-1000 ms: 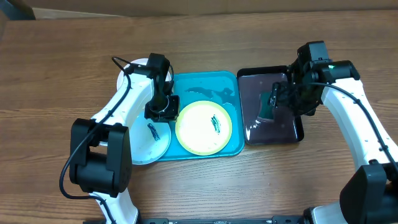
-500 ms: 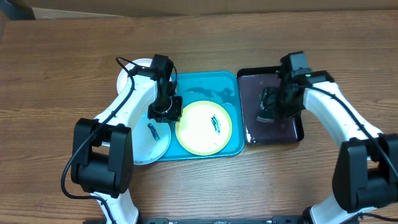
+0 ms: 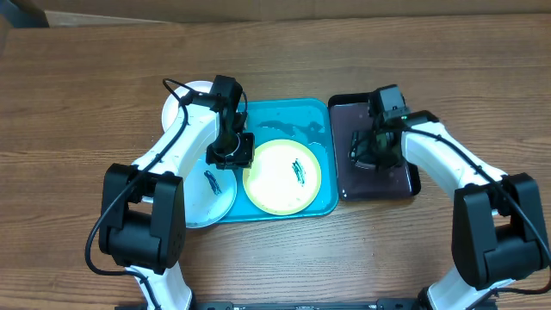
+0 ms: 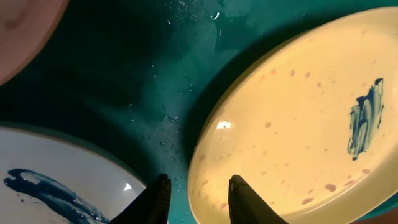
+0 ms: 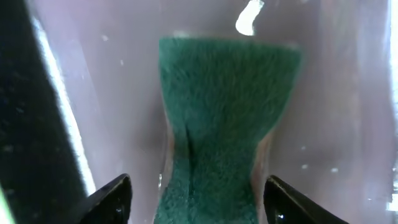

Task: Clean dirty plates on tray and stack at the side
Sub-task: 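Reach the right gripper into the black tray toward the green sponge, then close the right gripper on the sponge and lift it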

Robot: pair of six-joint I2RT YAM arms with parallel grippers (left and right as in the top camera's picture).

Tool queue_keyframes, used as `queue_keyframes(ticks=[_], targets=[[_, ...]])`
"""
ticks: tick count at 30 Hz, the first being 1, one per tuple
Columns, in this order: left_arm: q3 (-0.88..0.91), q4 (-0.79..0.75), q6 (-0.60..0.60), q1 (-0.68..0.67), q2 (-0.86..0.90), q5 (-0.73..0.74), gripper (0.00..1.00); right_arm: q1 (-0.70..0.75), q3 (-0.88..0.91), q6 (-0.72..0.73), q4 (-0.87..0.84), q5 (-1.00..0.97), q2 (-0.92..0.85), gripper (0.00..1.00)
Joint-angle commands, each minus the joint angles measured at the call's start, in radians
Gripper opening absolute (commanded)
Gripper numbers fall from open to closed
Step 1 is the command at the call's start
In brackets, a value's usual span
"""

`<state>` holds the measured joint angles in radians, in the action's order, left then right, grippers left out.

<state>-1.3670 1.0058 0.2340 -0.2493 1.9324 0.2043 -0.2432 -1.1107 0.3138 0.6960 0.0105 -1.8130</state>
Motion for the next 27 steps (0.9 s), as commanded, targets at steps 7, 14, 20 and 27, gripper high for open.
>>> queue_keyframes(ticks=[7,14,20,27], targets=[[0.006,0.004,0.01,-0.006,0.01,-0.002,0.36,-0.003,0.045,0.009,0.018,-0.02,-0.007,0.29],[0.006,0.006,0.01,-0.006,0.01,-0.002,0.39,-0.003,-0.115,-0.024,0.245,-0.017,-0.007,0.88],[0.006,0.007,0.01,-0.006,0.01,-0.002,0.4,-0.003,-0.132,-0.078,0.206,-0.036,-0.009,0.86],[0.006,0.008,0.01,-0.006,0.01,-0.002,0.4,-0.003,-0.07,-0.051,0.136,-0.037,-0.01,0.68]])
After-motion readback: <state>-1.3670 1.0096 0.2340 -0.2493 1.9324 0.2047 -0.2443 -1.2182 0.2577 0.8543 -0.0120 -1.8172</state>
